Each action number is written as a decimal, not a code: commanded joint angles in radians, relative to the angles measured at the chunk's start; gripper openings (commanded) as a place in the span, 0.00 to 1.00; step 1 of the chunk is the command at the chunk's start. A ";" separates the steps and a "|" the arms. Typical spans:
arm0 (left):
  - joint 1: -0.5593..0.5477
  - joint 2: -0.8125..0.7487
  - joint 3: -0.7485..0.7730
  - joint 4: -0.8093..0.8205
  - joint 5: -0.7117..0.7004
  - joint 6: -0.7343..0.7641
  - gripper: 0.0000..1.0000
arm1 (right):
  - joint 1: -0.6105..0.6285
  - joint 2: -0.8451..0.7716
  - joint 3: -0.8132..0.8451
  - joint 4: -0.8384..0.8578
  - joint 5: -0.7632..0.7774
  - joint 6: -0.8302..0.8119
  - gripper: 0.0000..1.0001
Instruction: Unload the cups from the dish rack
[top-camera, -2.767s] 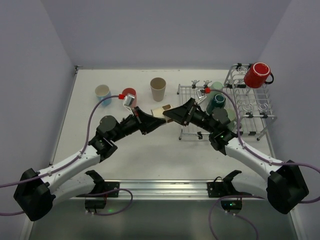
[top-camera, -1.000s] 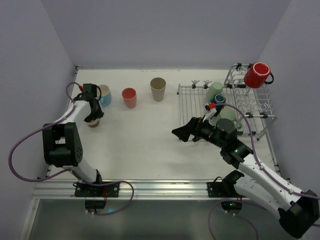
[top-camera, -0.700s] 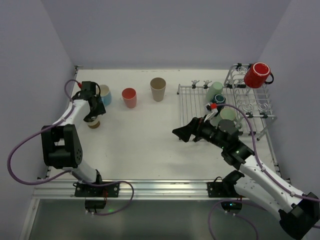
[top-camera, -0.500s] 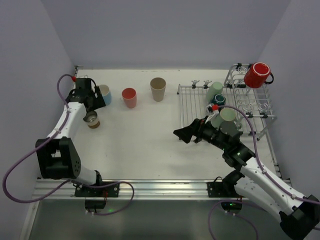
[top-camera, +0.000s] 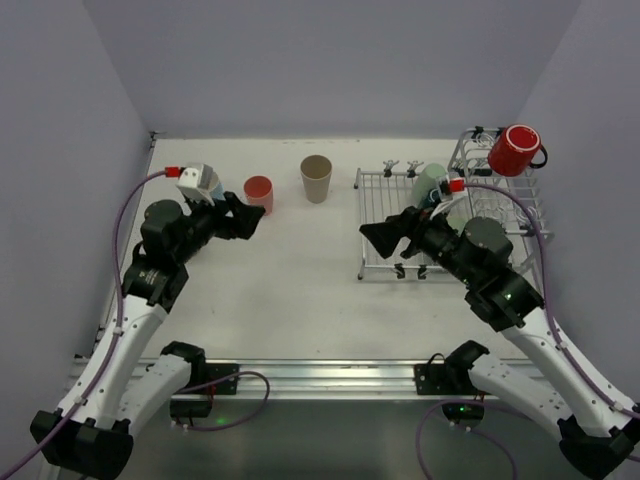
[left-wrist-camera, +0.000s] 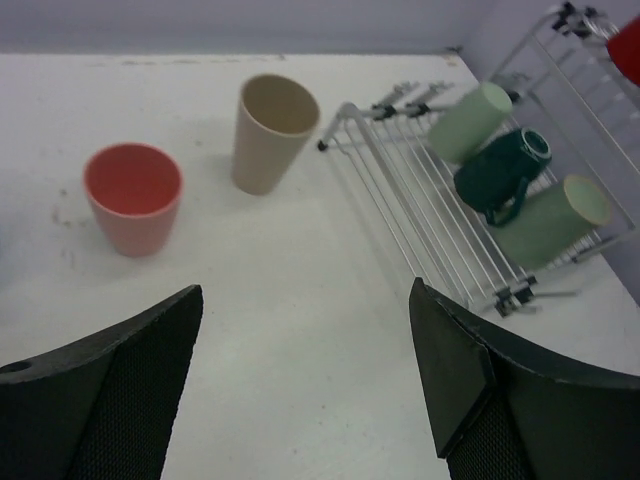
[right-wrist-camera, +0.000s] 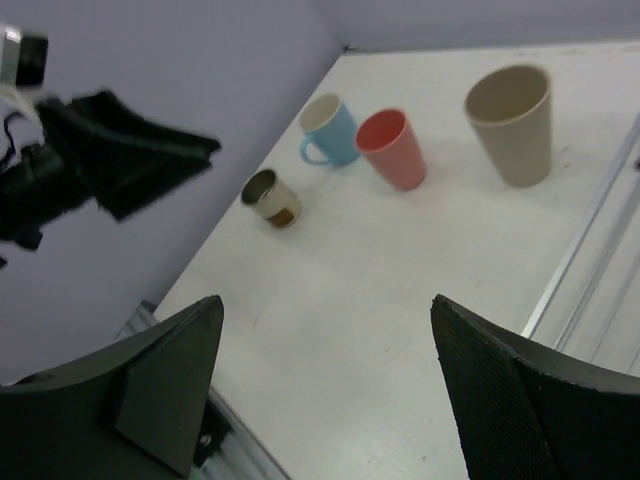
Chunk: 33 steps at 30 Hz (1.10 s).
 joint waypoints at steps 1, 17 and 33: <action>-0.049 -0.061 -0.121 0.091 0.214 -0.019 0.87 | 0.001 0.021 0.159 -0.162 0.279 -0.130 0.88; -0.202 -0.267 -0.223 0.002 0.320 0.113 0.98 | -0.467 0.353 0.614 -0.302 0.859 -0.309 0.99; -0.457 -0.272 -0.203 -0.050 0.224 0.150 1.00 | -0.682 0.621 0.783 -0.401 0.693 -0.263 0.99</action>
